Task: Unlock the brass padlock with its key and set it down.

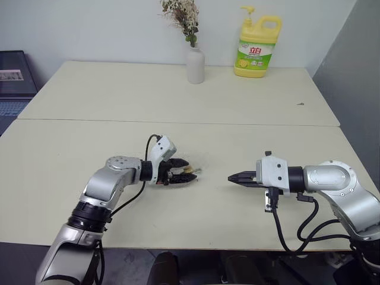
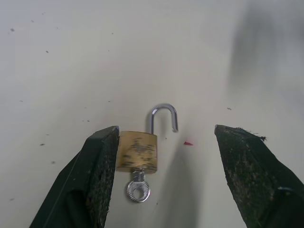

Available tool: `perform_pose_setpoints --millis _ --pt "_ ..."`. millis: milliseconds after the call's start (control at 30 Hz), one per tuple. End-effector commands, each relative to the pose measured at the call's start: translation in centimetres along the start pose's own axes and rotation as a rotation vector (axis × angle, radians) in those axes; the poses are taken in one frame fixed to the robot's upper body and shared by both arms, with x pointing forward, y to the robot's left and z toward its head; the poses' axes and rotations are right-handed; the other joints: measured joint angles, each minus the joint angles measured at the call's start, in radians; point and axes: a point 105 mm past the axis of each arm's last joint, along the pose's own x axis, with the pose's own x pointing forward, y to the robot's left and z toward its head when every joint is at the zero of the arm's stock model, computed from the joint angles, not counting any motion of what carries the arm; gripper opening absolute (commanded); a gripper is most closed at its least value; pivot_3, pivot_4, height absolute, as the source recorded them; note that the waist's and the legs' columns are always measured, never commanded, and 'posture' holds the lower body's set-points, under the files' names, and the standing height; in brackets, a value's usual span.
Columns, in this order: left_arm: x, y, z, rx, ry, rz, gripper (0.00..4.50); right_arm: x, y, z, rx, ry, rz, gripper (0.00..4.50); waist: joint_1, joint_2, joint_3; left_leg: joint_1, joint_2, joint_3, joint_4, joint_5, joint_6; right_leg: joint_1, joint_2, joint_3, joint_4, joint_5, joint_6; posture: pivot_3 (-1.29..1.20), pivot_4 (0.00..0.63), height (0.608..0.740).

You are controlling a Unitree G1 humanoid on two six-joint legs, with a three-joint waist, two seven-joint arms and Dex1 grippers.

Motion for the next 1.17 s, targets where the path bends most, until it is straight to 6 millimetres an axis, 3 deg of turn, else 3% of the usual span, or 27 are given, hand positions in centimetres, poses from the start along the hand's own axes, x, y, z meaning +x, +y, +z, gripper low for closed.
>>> perform_pose_setpoints --millis 33,133,233,267,367,533,733,1167 --pt "-2.3 -0.6 1.6 0.206 -0.008 -0.006 3.36 -0.5 -0.3 0.5 -0.016 -0.001 0.0 0.0 -0.001 0.0 0.0 0.0 0.0 0.0 0.0 0.0 0.0 0.0 0.0 0.0 0.0 0.0 0.0 0.0 0.15 0.74" --pt "-4.2 -0.7 2.3 0.3 -0.006 0.029 3.54 -0.8 -0.7 0.3 0.009 -0.003 -0.011 0.0 0.0 0.0 0.0 0.0 0.0 0.0 0.0 0.0 0.0 0.0 0.0 0.0 0.0 0.0 0.0 0.0 0.15 0.74" --pt "-5.9 -1.0 2.2 0.384 0.027 0.036 4.23 -0.9 -0.8 0.3 0.034 -0.009 -0.009 0.6 0.001 0.0 0.0 0.0 0.0 0.0 0.0 0.0 0.0 0.0 0.0 0.0 -0.001 0.0 0.0 0.0 0.15 0.74" --pt "-6.6 -0.8 2.0 0.41 0.047 0.064 4.49 -1.0 -0.8 0.3 0.044 -0.012 -0.004 0.86 0.0 0.0 0.0 0.0 0.0 0.0 0.0 0.0 0.0 0.0 0.0 0.0 -0.001 0.0 0.0 0.0 0.15 0.74" --pt "-8.6 -0.9 2.3 0.394 0.019 0.108 4.5 -1.2 -1.1 0.4 0.064 -0.014 0.012 2.02 -0.004 0.001 0.0 0.0 0.001 0.002 -0.001 0.0 0.0 -0.001 0.0 0.001 -0.001 0.0 0.0 0.0 0.15 0.74" --pt "-10.1 -1.3 2.4 0.376 0.022 0.208 4.5 -1.5 -1.8 0.4 0.059 -0.013 0.017 3.81 -0.006 0.001 0.001 0.0 0.001 0.002 0.0 0.0 0.0 -0.001 0.0 0.0 -0.001 0.0 0.0 0.0 0.15 0.74" --pt "-9.9 -3.4 1.3 0.342 0.053 0.136 4.5 -1.6 -2.2 -0.4 0.06 0.005 0.037 3.81 -0.006 0.001 0.001 0.0 0.001 0.002 -0.001 0.0 0.0 -0.002 0.0 0.001 -0.001 0.0 0.0 0.0 0.15 0.74" --pt "-9.5 -3.8 1.3 0.363 0.035 0.139 4.5 -1.4 -2.4 -1.4 0.022 0.015 0.067 3.81 -0.007 0.001 0.001 0.0 0.001 0.003 -0.001 0.0 0.0 -0.002 0.0 0.001 -0.001 0.0 0.0 0.0 0.15 0.74"
